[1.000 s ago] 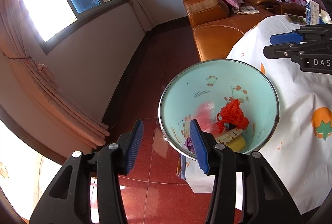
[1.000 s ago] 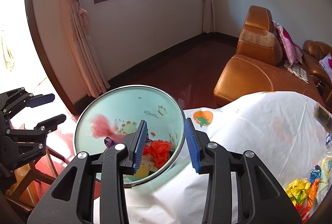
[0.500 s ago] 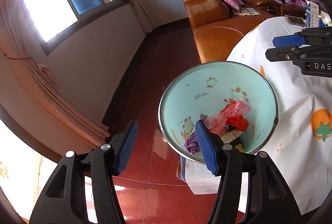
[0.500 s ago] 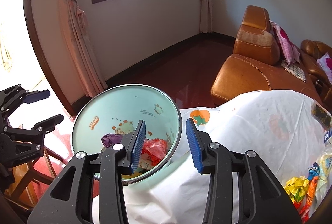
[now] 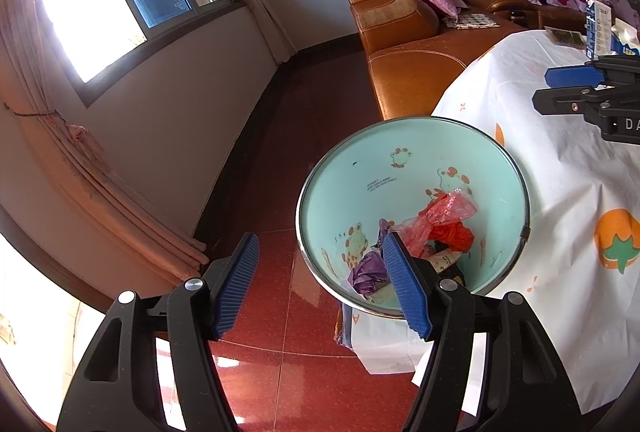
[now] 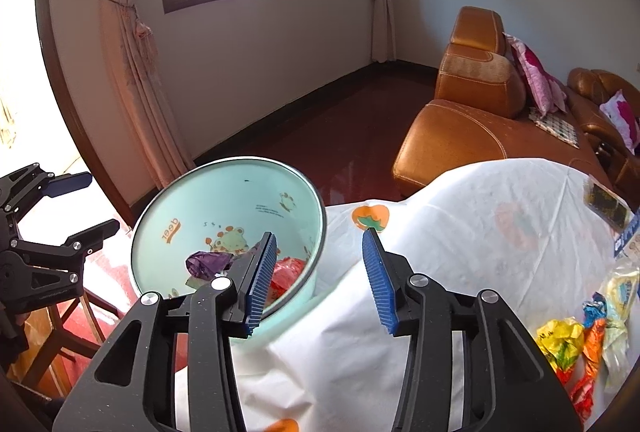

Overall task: Collect trash
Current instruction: 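Move both open grippers from the bin back over the table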

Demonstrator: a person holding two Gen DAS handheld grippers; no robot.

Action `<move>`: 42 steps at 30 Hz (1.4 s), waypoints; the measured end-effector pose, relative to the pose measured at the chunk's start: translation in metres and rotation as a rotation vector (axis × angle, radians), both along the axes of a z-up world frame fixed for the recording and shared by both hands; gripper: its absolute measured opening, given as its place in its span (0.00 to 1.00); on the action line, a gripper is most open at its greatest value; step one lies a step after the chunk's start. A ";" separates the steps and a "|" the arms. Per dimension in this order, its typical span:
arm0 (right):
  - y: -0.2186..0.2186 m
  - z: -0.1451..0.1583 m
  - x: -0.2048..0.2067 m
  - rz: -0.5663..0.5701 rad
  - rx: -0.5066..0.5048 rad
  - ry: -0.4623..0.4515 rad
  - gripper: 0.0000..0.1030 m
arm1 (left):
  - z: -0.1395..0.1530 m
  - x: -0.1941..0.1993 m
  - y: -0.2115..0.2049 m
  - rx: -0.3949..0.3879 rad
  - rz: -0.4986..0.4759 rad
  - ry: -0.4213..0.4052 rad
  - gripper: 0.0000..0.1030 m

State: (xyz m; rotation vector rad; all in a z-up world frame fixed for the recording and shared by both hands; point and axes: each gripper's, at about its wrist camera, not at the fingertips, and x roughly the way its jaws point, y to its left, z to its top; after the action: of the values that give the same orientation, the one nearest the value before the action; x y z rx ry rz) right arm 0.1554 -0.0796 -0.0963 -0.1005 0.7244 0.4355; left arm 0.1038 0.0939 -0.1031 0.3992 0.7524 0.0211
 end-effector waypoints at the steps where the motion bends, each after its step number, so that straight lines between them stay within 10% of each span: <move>1: -0.004 0.001 -0.002 -0.006 -0.001 0.000 0.45 | 0.000 0.000 -0.001 0.001 -0.002 0.000 0.63; 12: -0.088 0.010 -0.050 -0.151 -0.020 -0.017 0.51 | -0.009 -0.005 -0.049 0.000 -0.112 0.024 0.69; 26: -0.303 -0.003 -0.149 -0.654 0.037 0.000 0.55 | -0.005 -0.013 -0.207 -0.039 -0.384 0.028 0.70; 42: -0.360 -0.030 -0.196 -0.789 0.085 0.012 0.60 | -0.031 -0.013 -0.339 -0.043 -0.527 0.091 0.78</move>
State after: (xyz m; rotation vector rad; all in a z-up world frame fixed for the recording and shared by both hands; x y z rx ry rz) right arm -0.0403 -0.4401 -0.1259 0.2649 0.6973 -0.2877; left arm 0.0905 -0.2449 -0.1344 0.5501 0.7167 -0.5094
